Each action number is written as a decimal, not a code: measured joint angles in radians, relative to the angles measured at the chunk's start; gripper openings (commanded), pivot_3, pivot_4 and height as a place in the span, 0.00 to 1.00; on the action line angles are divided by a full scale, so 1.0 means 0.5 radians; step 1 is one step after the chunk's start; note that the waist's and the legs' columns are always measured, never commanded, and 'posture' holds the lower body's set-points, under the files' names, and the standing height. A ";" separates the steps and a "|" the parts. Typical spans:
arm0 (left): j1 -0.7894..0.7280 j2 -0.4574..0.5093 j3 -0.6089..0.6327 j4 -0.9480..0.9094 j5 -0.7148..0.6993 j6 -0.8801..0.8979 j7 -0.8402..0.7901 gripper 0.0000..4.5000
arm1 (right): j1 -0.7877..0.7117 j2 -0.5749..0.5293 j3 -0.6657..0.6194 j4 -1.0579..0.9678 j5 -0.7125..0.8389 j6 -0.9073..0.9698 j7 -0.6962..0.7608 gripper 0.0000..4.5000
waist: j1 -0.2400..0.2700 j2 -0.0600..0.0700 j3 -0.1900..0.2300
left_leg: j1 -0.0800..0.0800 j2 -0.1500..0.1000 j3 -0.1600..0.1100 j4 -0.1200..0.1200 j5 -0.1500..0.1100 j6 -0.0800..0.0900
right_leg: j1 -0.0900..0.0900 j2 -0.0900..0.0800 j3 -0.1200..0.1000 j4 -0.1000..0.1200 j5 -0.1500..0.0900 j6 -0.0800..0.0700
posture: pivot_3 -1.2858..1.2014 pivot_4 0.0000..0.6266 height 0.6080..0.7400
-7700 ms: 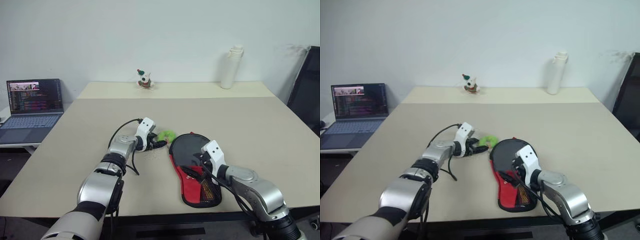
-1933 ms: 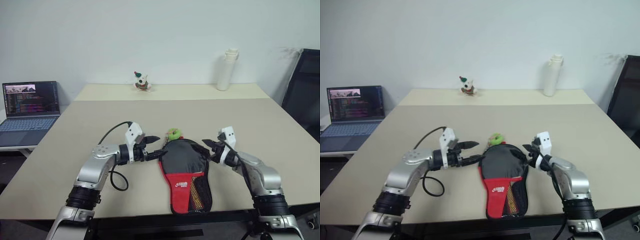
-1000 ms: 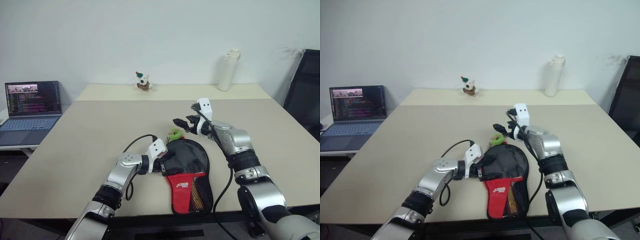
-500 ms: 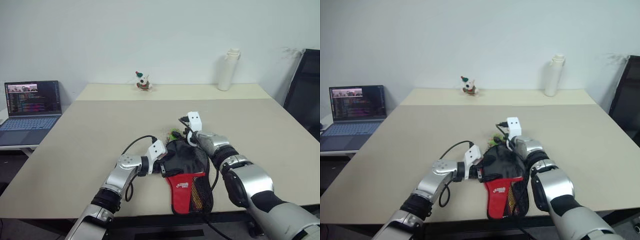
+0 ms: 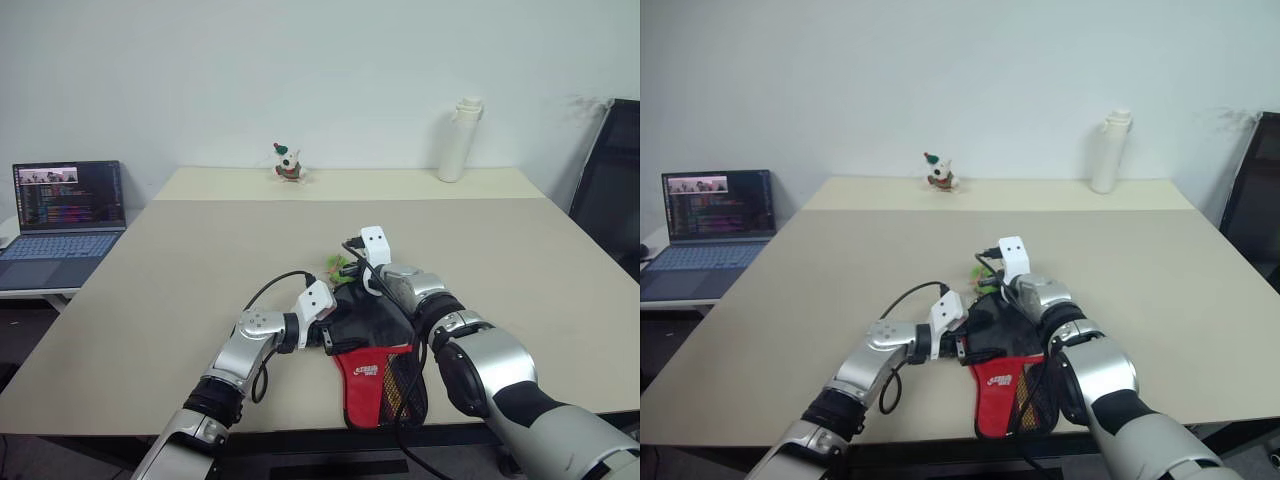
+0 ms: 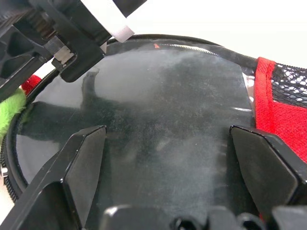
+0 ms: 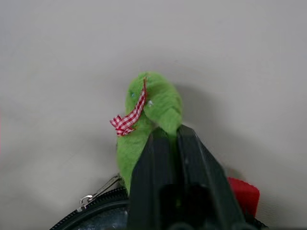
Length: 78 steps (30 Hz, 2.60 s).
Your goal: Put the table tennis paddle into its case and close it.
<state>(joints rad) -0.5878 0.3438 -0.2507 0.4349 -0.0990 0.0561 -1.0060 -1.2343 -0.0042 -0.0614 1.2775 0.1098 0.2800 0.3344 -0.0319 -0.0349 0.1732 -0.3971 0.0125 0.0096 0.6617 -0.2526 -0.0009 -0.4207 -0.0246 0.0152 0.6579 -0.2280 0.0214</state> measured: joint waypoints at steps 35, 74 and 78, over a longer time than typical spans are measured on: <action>-0.203 -0.121 -0.015 0.542 0.045 -0.214 0.022 1.00 | 0.020 -0.388 0.058 0.055 -0.326 -0.288 -0.113 0.01 | -0.001 0.020 -0.028 | 0.031 0.002 0.000 -0.003 0.000 0.000 | 0.034 0.002 0.002 -0.017 -0.006 0.010 | 0.52 0.24 1.00; -0.470 -0.281 -0.061 1.019 0.105 -0.403 -0.024 1.00 | 2.229 -1.185 -0.174 -3.778 0.101 1.702 0.375 0.01 | 0.074 0.028 -0.041 | 0.025 -0.004 -0.016 -0.004 -0.002 -0.002 | 0.035 -0.008 -0.017 -0.042 -0.015 0.009 | 0.52 0.24 1.00; -0.485 -0.294 -0.061 1.049 0.120 -0.430 -0.024 1.00 | 2.451 -1.250 -0.274 -4.055 0.229 1.907 0.432 0.01 | 0.072 0.027 -0.041 | 0.021 -0.004 -0.019 -0.005 -0.002 -0.003 | 0.038 -0.021 -0.026 -0.054 -0.015 0.010 | 0.52 0.24 1.00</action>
<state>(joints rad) -0.8304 0.1970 -0.2809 0.9593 -0.0390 -0.1589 -1.0179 -0.0087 -0.6293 -0.1985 -0.7499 0.2243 1.2336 0.5505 0.0040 -0.0214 0.1529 -0.3867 0.0104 0.0002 0.6591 -0.2537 -0.0022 -0.4019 -0.0351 0.0023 0.6308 -0.2354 0.0262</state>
